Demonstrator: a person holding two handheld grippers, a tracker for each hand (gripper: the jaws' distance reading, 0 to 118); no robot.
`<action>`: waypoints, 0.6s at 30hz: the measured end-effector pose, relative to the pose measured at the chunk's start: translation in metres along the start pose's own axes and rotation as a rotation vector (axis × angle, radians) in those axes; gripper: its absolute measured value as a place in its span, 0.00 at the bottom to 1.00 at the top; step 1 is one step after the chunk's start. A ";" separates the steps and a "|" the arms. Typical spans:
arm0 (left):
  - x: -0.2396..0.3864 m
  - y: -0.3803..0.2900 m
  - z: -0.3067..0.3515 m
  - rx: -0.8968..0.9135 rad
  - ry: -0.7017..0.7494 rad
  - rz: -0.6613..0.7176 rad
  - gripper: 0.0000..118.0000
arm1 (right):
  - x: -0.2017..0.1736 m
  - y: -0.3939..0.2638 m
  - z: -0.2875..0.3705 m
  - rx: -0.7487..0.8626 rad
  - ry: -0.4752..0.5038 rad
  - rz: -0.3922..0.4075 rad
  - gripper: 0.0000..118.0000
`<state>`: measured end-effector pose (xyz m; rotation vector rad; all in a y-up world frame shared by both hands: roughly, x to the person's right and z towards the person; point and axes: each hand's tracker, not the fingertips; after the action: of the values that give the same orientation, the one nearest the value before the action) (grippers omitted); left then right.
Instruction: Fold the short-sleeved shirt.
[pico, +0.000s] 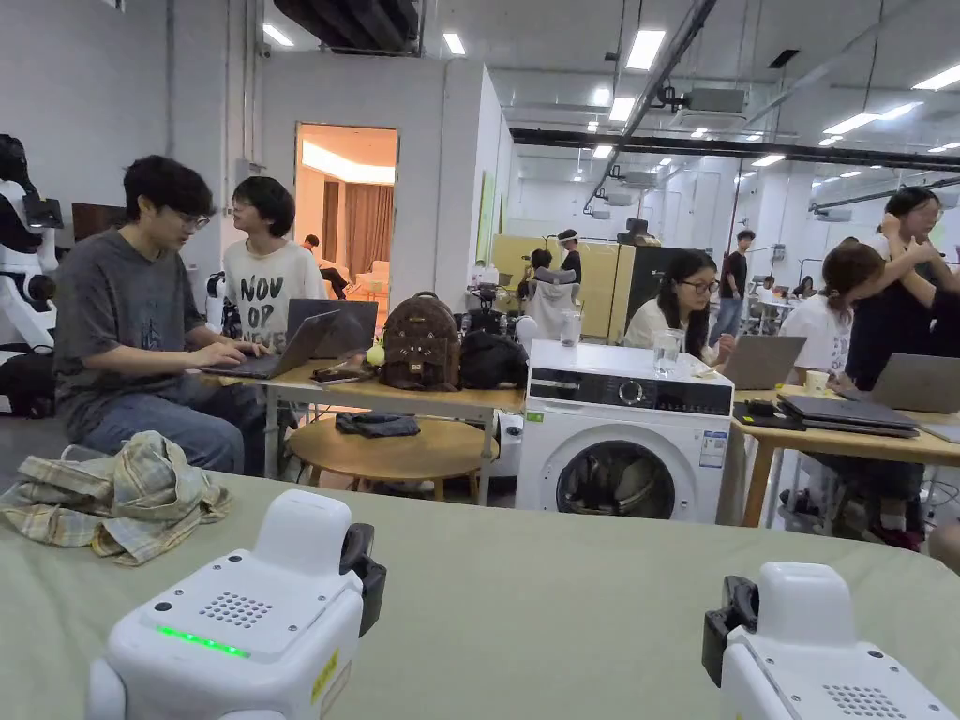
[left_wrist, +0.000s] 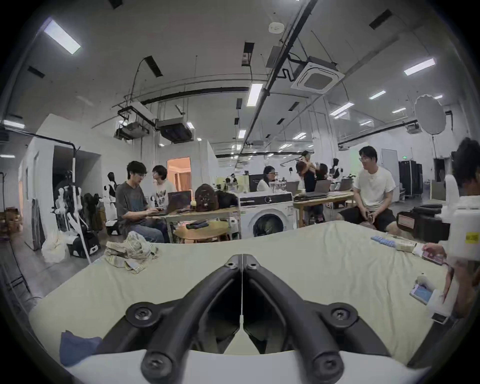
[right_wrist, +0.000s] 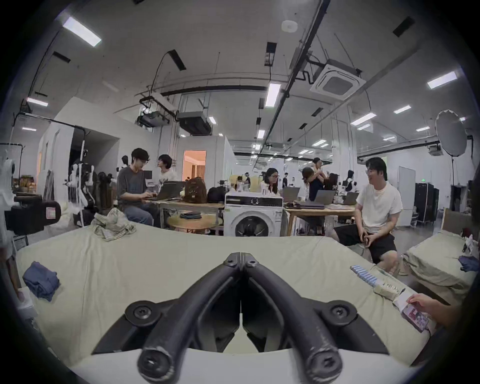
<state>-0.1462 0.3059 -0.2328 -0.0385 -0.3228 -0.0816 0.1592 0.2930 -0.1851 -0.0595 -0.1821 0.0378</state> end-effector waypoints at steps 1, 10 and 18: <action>-0.001 0.000 0.000 -0.004 0.036 -0.020 0.00 | -0.002 0.000 0.001 0.005 0.003 0.007 0.00; -0.009 0.002 0.006 0.019 0.001 0.033 0.68 | -0.008 0.001 0.007 0.085 0.014 0.001 0.82; -0.005 0.003 0.012 0.049 0.013 0.005 0.80 | -0.009 0.001 0.009 0.074 0.034 -0.022 0.91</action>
<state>-0.1543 0.3102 -0.2226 0.0100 -0.3114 -0.0684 0.1484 0.2942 -0.1779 0.0153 -0.1469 0.0214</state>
